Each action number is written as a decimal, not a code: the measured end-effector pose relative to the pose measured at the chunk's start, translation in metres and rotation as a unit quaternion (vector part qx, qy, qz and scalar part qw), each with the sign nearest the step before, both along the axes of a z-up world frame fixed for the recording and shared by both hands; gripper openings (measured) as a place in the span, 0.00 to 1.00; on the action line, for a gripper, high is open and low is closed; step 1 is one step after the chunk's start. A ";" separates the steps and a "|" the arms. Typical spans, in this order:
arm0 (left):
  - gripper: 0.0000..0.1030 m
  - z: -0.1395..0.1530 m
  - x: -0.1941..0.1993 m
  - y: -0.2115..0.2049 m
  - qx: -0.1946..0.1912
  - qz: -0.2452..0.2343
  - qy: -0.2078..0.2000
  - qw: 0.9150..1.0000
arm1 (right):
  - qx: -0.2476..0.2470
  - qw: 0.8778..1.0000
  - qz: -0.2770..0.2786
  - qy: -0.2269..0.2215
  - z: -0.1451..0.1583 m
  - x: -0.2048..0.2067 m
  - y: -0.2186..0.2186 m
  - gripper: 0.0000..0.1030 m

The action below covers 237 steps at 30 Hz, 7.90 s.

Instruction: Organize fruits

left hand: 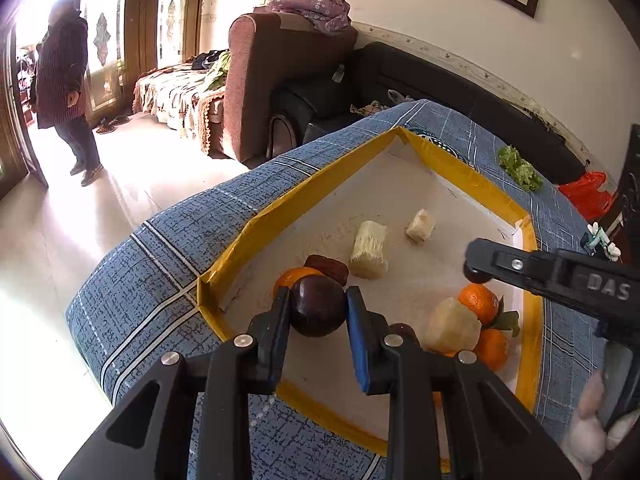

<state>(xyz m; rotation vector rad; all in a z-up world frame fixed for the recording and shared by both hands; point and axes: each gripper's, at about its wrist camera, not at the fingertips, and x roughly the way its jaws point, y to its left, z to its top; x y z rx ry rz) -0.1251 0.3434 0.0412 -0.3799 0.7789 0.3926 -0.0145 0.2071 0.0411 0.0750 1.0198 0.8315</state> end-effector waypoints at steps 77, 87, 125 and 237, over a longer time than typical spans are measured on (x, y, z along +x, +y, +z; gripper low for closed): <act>0.86 0.066 -0.056 -0.185 0.129 -0.090 -0.038 0.987 | -0.062 0.966 -0.195 -0.159 0.019 -0.142 -0.214 0.68; 0.86 0.056 -0.056 -0.181 0.126 -0.086 -0.033 0.988 | -0.072 0.965 -0.197 -0.154 0.012 -0.143 -0.210 0.70; 0.86 0.046 -0.055 -0.172 0.111 -0.076 -0.030 0.990 | -0.080 0.968 -0.188 -0.146 0.002 -0.144 -0.198 0.72; 1.00 0.029 -0.079 -0.114 0.053 0.026 -0.008 0.998 | -0.110 0.969 -0.115 -0.190 -0.001 -0.168 -0.144 0.82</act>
